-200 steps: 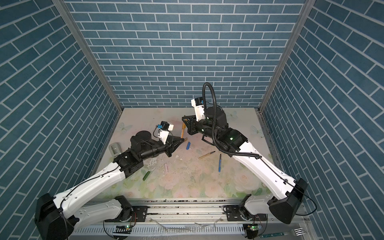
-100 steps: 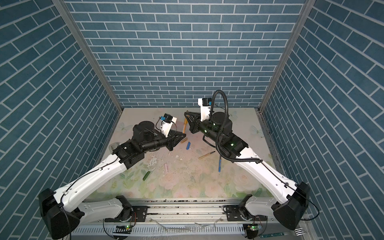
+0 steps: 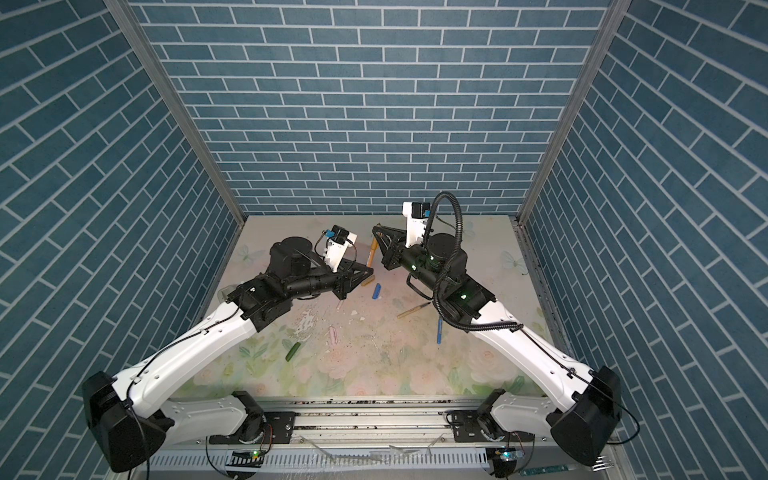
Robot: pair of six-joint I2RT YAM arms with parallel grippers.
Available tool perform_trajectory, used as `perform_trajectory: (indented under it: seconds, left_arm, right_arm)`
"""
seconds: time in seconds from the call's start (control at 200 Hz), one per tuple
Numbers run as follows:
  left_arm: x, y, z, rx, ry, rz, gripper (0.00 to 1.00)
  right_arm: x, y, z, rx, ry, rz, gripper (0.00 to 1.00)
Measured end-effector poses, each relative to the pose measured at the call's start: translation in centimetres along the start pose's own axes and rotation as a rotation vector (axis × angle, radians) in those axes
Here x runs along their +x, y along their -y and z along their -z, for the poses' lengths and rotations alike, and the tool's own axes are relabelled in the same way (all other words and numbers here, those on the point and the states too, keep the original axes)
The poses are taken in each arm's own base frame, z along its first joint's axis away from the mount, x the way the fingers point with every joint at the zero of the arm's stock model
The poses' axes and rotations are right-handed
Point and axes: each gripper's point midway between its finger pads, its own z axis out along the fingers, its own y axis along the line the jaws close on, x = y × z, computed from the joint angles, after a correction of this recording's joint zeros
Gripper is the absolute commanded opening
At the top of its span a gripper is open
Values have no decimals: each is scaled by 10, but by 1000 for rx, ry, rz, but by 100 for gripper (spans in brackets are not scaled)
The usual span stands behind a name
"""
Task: Insert the pens into the pen caps
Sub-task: 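Regrasp the capped pen with the right gripper while the left gripper holds it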
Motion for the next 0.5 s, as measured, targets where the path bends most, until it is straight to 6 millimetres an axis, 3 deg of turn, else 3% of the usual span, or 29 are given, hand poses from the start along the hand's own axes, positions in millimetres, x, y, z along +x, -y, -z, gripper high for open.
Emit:
perform_trajectory:
  seconds: [0.305,0.415,0.5]
  left_arm:
    - [-3,1,5,64,-3,1,0]
    - [-9,3,6,95,36,-8,0]
    - [-31,-3,12,85,147,-37,0]
  right_arm:
    - [-5,-5,-3,-8,-10,-26,14]
    - [-11,-13,-5,-16,-37,-23,28]
    - [17,-21,-3,-28,-164,-27,38]
